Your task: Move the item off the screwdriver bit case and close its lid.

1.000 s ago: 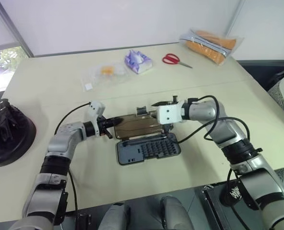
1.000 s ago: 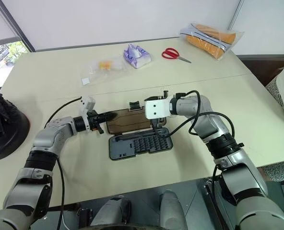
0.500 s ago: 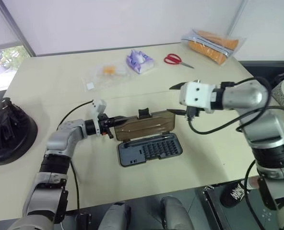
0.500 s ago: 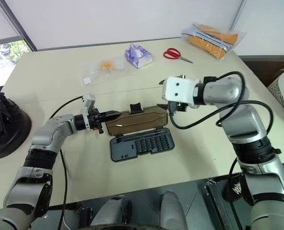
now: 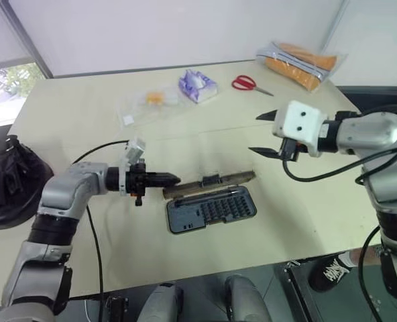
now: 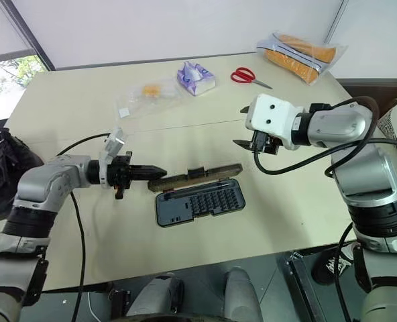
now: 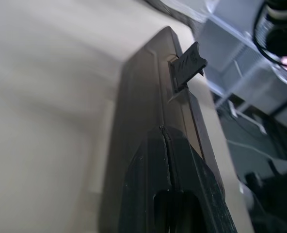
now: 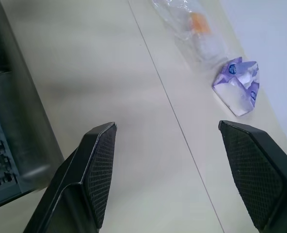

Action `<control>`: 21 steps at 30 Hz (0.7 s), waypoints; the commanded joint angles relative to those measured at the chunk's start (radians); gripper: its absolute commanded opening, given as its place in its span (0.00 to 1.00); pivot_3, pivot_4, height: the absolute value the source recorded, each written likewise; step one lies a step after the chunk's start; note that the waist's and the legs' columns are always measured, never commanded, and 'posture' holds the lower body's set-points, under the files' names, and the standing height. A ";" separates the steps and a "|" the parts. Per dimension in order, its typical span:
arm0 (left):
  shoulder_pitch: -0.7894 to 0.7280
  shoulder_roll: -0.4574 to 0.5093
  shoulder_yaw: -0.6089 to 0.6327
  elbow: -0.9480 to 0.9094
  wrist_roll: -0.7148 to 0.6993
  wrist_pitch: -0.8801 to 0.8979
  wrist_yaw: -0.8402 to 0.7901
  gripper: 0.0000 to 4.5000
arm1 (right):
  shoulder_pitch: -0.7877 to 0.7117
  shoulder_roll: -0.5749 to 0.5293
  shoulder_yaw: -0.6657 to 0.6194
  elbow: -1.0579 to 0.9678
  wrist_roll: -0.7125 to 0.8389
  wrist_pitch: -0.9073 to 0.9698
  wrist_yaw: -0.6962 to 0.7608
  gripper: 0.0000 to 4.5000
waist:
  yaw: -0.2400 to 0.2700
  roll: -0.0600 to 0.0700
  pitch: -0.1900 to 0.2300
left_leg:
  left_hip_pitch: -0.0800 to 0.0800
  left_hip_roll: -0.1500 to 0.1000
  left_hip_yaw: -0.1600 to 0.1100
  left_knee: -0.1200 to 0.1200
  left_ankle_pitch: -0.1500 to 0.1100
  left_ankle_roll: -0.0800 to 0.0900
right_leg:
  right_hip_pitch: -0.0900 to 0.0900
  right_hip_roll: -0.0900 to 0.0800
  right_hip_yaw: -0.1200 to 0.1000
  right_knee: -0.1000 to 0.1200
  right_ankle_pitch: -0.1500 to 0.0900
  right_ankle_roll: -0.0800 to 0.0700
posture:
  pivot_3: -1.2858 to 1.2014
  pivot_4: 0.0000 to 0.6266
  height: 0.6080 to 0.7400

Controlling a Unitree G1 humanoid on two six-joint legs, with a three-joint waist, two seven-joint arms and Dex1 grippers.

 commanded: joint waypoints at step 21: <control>0.041 -0.103 -0.224 0.242 0.308 -0.368 0.046 0.00 | 0.239 0.121 0.053 -0.203 0.294 0.275 -0.042 0.77 | 0.005 0.000 0.000 | 0.003 0.000 -0.001 0.001 -0.001 0.001 | 0.006 0.000 -0.001 -0.002 0.000 0.000 | 0.52 0.24 1.00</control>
